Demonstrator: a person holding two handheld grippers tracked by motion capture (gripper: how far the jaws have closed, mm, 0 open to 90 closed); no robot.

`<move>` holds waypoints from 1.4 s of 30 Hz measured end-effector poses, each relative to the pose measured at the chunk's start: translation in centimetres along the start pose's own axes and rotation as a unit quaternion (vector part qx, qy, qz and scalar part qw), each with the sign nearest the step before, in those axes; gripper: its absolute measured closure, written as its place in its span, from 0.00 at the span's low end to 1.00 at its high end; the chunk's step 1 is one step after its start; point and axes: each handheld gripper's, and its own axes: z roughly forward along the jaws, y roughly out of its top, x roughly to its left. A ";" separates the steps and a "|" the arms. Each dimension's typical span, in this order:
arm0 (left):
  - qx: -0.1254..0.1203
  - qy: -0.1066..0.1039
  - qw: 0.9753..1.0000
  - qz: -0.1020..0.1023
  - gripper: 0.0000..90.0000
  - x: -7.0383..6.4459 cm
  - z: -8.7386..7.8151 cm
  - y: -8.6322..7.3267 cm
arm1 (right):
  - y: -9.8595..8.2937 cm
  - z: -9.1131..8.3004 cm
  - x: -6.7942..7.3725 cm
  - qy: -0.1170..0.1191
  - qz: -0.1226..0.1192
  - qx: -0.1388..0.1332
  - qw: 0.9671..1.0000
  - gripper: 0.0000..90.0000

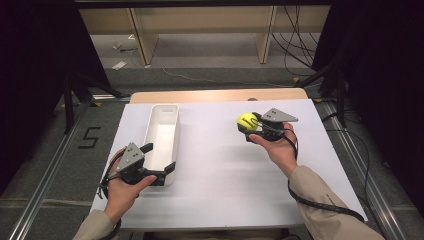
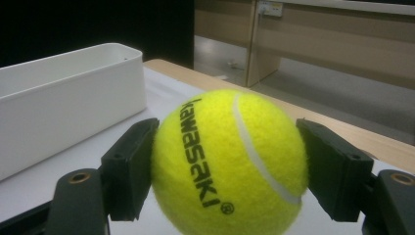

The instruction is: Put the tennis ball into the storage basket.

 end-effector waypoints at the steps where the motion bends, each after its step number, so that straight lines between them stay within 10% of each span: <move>1: 0.000 0.000 1.000 0.000 0.00 0.0 0.0 0.0 | 0.0 0.0 0.1 0.000 0.000 -0.001 1.000 0.31; 42: -0.001 0.000 1.000 -0.001 0.00 0.0 0.0 0.0 | 1.0 1.0 1.8 0.023 -0.008 -0.009 1.000 0.31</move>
